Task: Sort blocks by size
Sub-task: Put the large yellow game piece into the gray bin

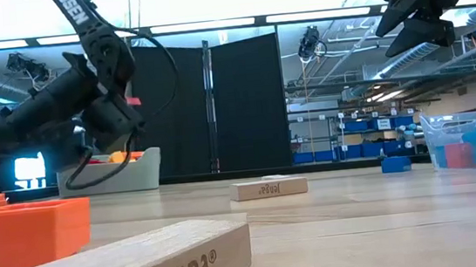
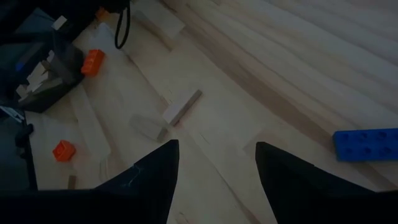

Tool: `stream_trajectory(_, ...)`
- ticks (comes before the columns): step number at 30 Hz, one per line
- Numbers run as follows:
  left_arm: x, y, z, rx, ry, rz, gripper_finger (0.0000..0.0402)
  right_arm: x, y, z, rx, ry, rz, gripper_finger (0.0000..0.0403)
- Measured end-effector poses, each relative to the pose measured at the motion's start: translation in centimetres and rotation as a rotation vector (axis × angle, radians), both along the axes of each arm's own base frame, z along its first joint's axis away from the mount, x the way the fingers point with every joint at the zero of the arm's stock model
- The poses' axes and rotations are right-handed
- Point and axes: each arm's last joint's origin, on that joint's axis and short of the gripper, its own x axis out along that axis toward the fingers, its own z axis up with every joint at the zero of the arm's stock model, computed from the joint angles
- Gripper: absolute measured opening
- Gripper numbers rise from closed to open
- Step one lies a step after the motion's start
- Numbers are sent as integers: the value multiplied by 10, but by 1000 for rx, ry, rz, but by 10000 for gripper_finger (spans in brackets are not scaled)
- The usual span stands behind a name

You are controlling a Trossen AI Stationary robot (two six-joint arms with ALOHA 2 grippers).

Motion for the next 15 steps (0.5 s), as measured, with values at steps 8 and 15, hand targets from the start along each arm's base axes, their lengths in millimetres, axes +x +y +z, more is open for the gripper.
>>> stream_trajectory(8,-7,-3,-2,-16,-1,58,162,1,-2,2,-17,-20,-7,225)
stream_trajectory(15,-9,-4,-7,-2,-18,84,162,2,-2,2,-20,-28,-4,222)
